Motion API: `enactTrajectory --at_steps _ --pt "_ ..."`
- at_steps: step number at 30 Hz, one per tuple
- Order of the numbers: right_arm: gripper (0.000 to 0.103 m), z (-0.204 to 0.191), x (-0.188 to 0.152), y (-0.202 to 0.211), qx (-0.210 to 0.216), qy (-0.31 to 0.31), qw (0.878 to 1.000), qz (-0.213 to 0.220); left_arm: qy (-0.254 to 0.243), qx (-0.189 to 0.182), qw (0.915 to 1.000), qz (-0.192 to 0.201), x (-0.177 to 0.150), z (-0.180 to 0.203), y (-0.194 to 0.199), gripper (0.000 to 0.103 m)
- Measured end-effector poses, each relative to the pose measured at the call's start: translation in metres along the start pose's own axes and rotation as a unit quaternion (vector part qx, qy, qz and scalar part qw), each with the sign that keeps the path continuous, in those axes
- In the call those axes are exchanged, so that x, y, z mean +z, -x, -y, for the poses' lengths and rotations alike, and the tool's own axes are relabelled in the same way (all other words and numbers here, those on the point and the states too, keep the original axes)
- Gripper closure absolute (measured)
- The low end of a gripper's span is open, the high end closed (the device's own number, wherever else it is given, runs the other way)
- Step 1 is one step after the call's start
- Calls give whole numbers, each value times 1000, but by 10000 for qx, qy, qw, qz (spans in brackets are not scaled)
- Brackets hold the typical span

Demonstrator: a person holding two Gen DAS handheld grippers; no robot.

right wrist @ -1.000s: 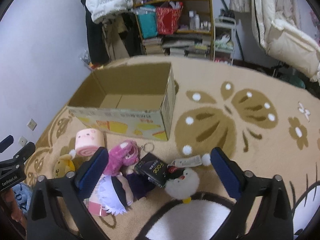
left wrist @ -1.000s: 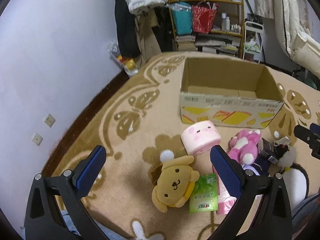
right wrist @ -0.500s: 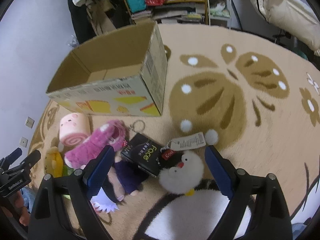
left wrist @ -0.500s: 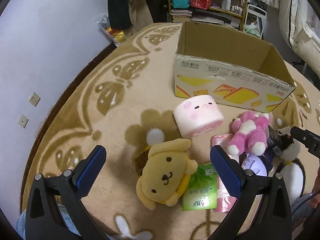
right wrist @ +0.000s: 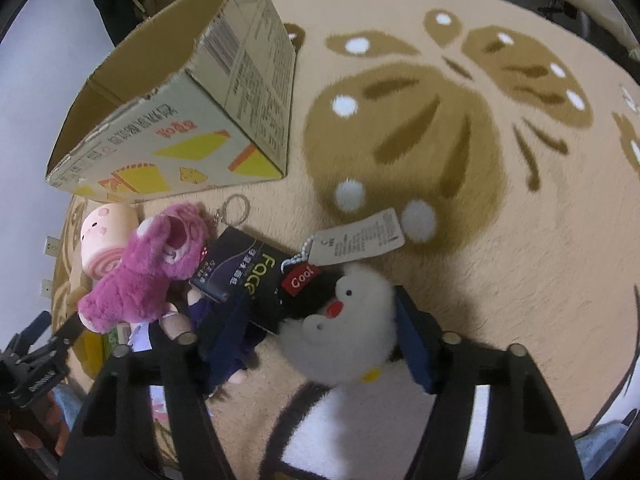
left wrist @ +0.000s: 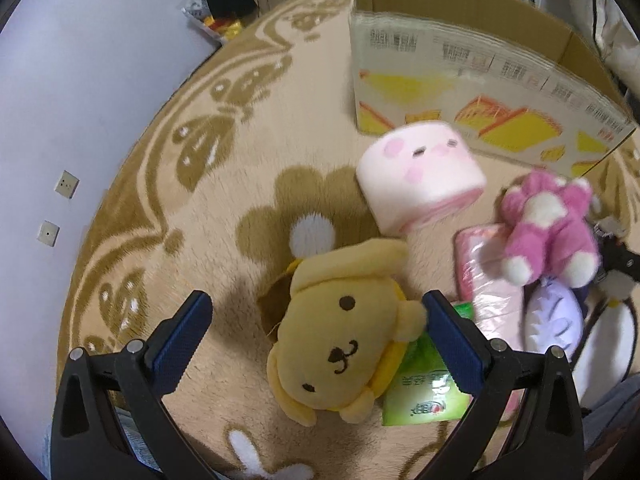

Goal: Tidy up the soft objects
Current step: 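Grasp the yellow dog plush with left tool while right tool grasps white penguin plush, then carry both plushes over the cardboard box and open both tools to drop them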

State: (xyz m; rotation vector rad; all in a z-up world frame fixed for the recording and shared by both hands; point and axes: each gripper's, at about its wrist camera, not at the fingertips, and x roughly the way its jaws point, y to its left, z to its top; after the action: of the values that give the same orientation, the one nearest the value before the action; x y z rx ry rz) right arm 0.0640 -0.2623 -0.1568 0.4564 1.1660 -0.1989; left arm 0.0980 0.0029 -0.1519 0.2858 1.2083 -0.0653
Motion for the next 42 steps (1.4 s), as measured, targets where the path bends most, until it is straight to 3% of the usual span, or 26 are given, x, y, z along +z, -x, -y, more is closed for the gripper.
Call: enactTrajectory --at_steps 5,9,10,11,13,16,27,36,42 --pt "40 3 -1 -4 23 -44 10000 -65 175 -19 9996 -202 -3 -3 -15 0" --pt "57 10 -1 -2 61 -150 9998 -85 360 -158 9989 -261 -8 -7 -18 1" --pt "62 10 -2 -1 86 -157 9998 -99 388 -237 9986 -281 -9 -8 -19 12" --pt "63 10 -2 0 101 -156 9998 -108 425 -389 9979 -281 -9 -9 -19 28" --pt "65 7 -3 0 77 -97 9999 -108 473 -458 9976 -223 -9 -9 -16 39" --pt "66 4 -4 2 54 -9 10000 -53 373 -178 9991 103 -7 -7 -5 45" --pt "66 -10 2 33 219 126 9972 703 611 79 9929 1014 0 -19 43 46" --pt "66 -23 0 85 457 604 9856 1512 432 304 9773 2051 9 -14 98 46" --pt "66 -43 -5 124 802 884 9690 2163 312 259 9649 2596 18 -4 125 46"
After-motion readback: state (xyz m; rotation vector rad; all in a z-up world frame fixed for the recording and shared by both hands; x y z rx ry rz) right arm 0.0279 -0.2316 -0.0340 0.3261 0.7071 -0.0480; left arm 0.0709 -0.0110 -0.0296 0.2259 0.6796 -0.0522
